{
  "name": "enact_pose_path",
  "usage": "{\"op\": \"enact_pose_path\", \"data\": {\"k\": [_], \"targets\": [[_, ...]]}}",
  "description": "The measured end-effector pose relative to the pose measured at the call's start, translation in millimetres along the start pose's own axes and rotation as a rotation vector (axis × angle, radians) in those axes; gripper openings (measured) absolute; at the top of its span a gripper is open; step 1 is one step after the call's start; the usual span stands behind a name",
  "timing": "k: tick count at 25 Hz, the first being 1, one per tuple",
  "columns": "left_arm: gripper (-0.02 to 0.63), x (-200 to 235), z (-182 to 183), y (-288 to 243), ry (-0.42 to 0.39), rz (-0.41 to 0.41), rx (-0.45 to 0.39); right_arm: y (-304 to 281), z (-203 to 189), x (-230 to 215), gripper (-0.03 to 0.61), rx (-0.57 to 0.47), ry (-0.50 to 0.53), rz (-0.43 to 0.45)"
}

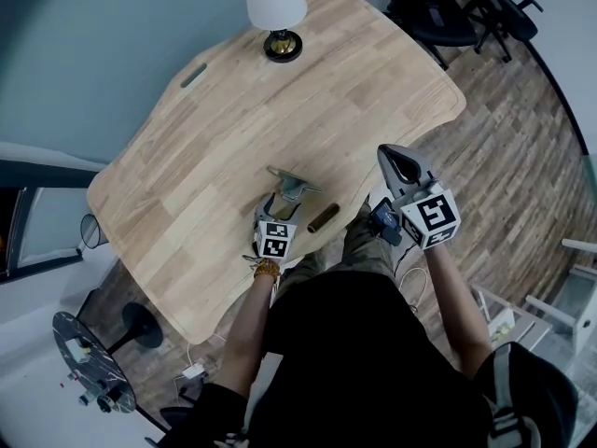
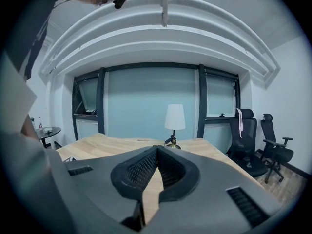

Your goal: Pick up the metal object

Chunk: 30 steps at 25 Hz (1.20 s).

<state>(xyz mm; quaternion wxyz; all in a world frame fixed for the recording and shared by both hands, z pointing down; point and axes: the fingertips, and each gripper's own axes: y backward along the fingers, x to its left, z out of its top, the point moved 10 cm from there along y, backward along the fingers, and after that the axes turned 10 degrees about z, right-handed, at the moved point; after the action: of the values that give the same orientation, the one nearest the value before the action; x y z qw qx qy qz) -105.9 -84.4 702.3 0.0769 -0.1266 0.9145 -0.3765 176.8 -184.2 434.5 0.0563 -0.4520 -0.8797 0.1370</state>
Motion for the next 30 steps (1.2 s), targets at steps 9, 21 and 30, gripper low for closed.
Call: {"op": "enact_pose_path", "data": {"k": [9, 21, 30], "targets": [[0.337, -5, 12, -16, 0.019, -0.033, 0.008, 7, -2, -9, 0.0, 0.014, -0.031, -0.015], [0.337, -6, 27, -34, -0.005, -0.021, 0.029, 11, -6, -18, 0.0, 0.016, -0.042, -0.042], [0.337, -9, 38, -40, -0.024, -0.002, 0.037, 16, -3, -23, 0.0, 0.009, -0.04, -0.062]]}}
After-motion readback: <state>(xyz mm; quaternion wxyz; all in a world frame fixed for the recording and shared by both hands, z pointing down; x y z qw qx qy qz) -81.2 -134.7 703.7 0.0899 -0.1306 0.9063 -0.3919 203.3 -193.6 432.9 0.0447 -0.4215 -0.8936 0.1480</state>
